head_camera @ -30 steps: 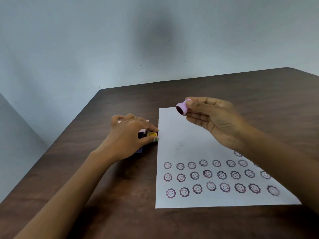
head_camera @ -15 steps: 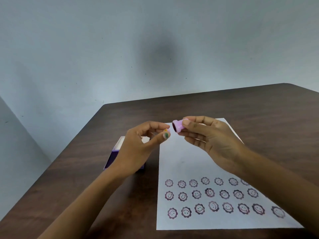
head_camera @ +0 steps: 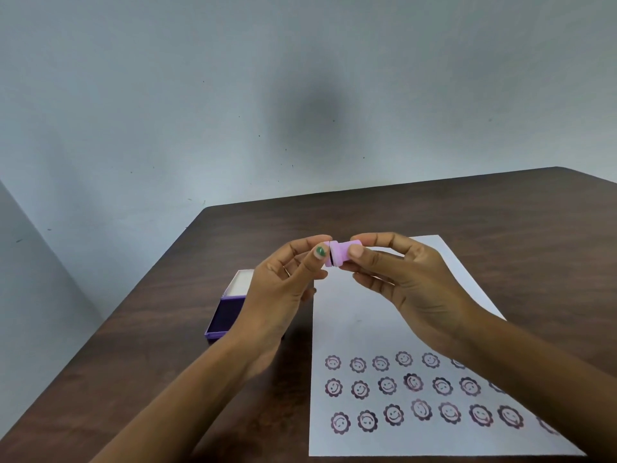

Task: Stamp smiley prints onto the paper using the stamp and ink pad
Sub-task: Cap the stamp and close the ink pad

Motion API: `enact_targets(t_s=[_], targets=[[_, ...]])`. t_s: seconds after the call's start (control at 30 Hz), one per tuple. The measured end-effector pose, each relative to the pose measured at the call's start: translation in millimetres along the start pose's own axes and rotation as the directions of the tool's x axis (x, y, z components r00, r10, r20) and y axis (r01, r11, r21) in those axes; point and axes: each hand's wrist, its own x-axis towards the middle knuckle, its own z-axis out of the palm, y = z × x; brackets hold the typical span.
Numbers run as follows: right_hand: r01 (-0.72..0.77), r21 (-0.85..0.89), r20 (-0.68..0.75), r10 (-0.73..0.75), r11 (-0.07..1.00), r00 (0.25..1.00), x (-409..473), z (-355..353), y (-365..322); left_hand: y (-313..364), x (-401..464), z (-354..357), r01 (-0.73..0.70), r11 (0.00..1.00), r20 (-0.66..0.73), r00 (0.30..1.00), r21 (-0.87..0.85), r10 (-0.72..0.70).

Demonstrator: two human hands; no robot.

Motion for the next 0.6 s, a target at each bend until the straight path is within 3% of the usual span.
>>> enact_targets(t_s=[0.6], targets=[[0.063,-0.104,-0.025,-0.066,0.993,0.998,-3.3,1.1,0.6,-3.7,1.0,-2.5,-0.06,0.997,-0.02,0.998,-0.057,0.059]])
